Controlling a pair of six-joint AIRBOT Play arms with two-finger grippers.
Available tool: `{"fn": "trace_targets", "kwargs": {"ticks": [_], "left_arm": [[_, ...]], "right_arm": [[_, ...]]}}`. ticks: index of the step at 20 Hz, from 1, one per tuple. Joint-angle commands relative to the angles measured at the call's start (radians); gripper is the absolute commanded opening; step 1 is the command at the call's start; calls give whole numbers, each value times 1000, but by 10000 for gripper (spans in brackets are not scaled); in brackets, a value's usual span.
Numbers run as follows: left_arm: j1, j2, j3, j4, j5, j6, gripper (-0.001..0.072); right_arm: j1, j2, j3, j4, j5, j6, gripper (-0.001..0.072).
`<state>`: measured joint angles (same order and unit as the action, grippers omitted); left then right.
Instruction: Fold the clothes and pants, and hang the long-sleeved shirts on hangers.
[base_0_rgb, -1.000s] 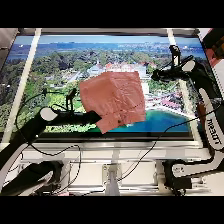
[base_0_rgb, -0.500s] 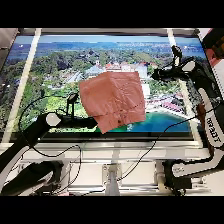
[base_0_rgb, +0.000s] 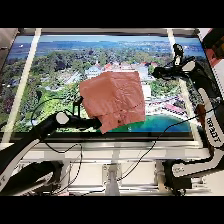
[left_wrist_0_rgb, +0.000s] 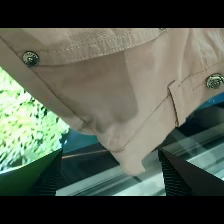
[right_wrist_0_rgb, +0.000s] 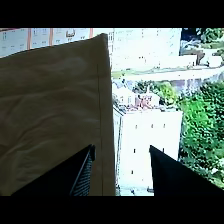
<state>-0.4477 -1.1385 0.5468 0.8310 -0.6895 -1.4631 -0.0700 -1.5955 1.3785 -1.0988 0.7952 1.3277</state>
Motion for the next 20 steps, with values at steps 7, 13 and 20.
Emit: {"fn": "trace_targets", "kwargs": {"ticks": [7,13,20], "left_arm": [[-91,-111,3,-137,227,3,121],[-60,-38,86,190,88,10,10],[136,126,120,705,-241,-13,11]], "right_arm": [[0,-1,1,3,-24,0,410],[0,-1,1,3,2,0,409],[2,-56,-1,66,200,-23,410]]}}
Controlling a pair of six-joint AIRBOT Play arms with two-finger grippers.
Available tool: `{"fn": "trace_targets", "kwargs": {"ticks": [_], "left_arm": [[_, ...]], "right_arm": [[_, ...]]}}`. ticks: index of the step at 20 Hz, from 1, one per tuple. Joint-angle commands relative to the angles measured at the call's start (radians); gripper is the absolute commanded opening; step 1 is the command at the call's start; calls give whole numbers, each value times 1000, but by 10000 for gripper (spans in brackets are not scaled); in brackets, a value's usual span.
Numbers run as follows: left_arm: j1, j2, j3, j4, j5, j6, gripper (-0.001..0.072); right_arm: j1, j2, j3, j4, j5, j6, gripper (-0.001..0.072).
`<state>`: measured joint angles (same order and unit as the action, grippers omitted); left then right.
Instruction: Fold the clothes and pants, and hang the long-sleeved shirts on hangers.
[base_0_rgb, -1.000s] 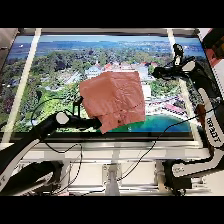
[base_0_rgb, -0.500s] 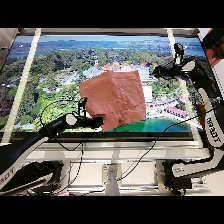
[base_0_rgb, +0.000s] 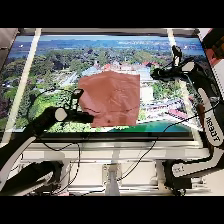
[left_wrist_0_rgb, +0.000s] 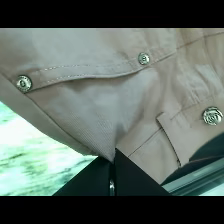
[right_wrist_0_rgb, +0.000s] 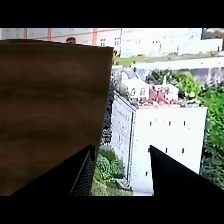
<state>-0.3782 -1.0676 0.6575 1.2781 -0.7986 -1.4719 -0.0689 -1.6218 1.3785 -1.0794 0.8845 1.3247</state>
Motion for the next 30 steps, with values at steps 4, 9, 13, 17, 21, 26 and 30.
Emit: {"fn": "trace_targets", "kwargs": {"ticks": [4,9,13,17,21,26,30], "left_arm": [[109,75,10,558,-110,-5,11],[109,74,10,669,34,-6,11],[109,74,10,670,89,-6,11],[109,71,10,670,119,-6,11],[109,72,10,670,232,-6,11],[116,69,10,669,393,-10,10],[181,24,28,668,589,-168,9]], "right_arm": [[2,-118,-2,256,251,-89,412],[66,-187,-2,338,260,-87,424],[157,-239,-2,321,173,43,462],[183,-254,-1,315,165,98,443],[206,-256,-1,312,73,133,274],[198,-239,1,319,0,59,7],[189,-121,-20,222,0,26,7]]}}
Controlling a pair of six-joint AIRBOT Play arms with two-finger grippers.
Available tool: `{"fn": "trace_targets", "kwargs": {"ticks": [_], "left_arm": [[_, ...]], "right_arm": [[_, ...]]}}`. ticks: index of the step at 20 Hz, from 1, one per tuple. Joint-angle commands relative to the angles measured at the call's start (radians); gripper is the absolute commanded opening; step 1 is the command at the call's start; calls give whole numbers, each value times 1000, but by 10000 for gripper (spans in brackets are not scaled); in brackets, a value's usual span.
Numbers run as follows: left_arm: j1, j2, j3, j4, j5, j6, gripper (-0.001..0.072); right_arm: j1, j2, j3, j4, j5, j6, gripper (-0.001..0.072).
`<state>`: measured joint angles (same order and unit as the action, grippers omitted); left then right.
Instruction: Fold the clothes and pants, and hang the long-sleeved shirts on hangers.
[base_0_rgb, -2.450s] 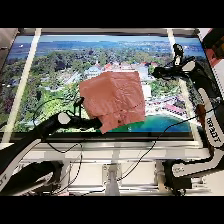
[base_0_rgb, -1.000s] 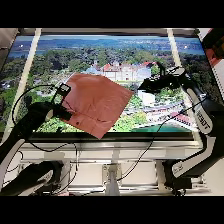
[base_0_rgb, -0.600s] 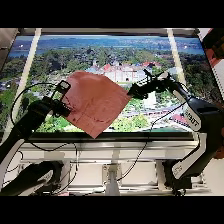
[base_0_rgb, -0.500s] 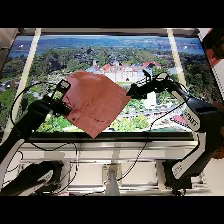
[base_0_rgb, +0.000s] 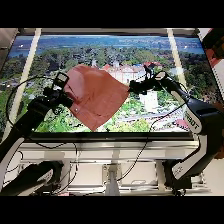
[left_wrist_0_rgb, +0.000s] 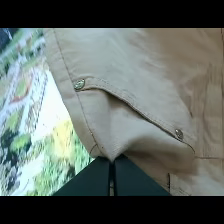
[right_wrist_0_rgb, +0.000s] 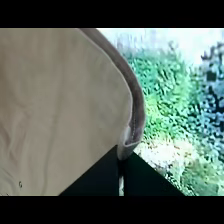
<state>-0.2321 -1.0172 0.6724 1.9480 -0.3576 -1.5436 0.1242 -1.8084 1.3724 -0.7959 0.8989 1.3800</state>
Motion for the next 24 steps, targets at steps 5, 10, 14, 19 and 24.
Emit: {"fn": "trace_targets", "kwargs": {"ticks": [5,10,14,19,24], "left_arm": [[39,-214,196,-16,160,-99,8],[-14,-427,423,-154,92,-98,8],[-109,-538,478,-154,83,-99,9],[-159,-620,478,-150,301,-99,9],[-158,-649,478,-150,306,-99,10]], "right_arm": [[5,333,-308,-80,-127,-29,7],[84,641,-631,-79,-189,-10,6],[212,762,-734,-80,-246,96,6],[373,775,-828,-81,-342,254,6],[413,775,-840,-101,-399,272,6]]}}
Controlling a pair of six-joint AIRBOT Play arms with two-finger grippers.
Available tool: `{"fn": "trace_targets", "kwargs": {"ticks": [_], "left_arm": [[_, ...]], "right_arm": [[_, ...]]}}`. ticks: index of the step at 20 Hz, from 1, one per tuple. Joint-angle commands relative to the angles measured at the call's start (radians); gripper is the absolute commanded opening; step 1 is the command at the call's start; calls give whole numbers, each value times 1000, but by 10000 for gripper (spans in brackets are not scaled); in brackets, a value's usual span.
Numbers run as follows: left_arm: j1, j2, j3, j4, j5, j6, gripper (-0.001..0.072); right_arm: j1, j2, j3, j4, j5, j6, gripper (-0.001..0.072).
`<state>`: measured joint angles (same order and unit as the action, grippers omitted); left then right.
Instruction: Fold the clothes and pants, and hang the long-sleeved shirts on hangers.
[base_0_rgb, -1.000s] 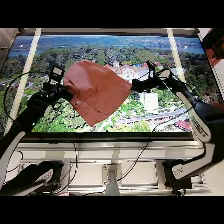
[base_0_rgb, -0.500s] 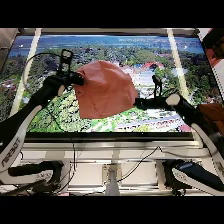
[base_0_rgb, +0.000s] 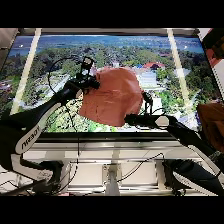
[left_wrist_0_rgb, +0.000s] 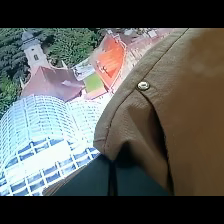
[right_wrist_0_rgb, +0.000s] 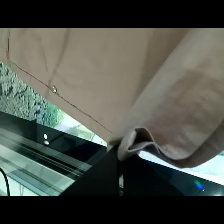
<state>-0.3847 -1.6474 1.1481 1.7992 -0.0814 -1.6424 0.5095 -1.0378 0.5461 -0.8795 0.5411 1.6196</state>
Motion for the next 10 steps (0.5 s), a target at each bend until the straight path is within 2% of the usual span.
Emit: {"fn": "trace_targets", "kwargs": {"ticks": [1,3,4,5,6,7,10], "left_arm": [[-4,-18,3,-2,37,0,10],[-4,-18,3,-2,38,0,11],[-4,-18,3,-2,38,0,32],[-4,-18,3,-2,38,0,243],[-4,-17,3,-2,39,0,612],[-4,-11,2,-2,37,0,682],[-4,37,2,-2,31,0,690]], "right_arm": [[27,4,-14,-32,-40,40,6],[27,4,-14,-58,-36,45,8],[27,4,-14,-65,-35,44,33],[27,4,-14,-71,-35,43,265],[27,4,-13,-79,-30,42,592],[27,4,-10,-90,-14,38,700],[27,4,2,-122,56,37,693]]}}
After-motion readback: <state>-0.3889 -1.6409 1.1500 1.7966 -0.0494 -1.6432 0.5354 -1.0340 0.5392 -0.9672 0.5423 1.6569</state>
